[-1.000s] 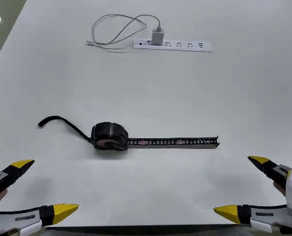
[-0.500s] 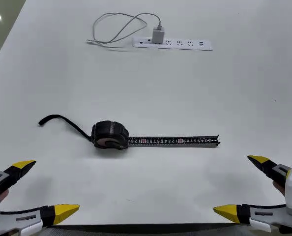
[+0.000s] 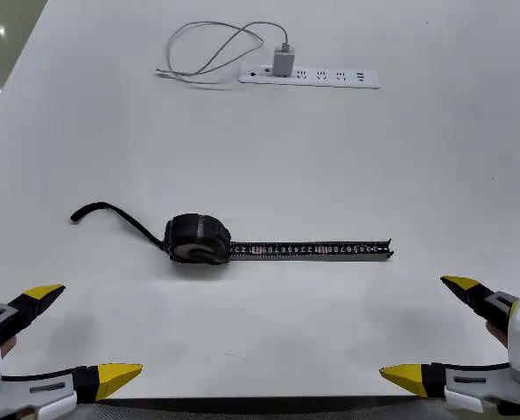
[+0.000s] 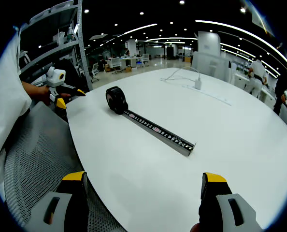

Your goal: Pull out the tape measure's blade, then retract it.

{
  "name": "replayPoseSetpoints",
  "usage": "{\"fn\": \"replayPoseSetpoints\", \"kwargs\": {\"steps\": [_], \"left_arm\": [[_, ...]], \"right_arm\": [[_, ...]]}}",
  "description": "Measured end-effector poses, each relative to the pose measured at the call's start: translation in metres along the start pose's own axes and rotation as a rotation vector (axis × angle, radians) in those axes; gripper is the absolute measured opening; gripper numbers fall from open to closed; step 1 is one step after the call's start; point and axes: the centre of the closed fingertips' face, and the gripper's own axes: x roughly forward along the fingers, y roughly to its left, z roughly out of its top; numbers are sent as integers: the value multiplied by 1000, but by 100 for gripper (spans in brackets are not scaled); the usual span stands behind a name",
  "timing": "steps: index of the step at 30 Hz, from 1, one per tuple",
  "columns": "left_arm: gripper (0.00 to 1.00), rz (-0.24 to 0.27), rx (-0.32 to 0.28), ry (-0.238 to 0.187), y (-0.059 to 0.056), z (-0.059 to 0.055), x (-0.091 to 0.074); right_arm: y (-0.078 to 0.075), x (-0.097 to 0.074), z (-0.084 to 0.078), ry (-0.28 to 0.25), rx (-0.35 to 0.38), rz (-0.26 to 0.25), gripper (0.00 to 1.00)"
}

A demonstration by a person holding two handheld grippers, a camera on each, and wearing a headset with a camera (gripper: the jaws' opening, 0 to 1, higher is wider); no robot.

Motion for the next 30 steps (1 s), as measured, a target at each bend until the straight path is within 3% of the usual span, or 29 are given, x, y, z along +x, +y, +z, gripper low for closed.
{"fn": "replayPoseSetpoints", "kwargs": {"steps": [30], "left_arm": [[92,-3,-15,-14,-2,7,4]], "right_arm": [[0,0,-3,4,5,-2,96]]}}
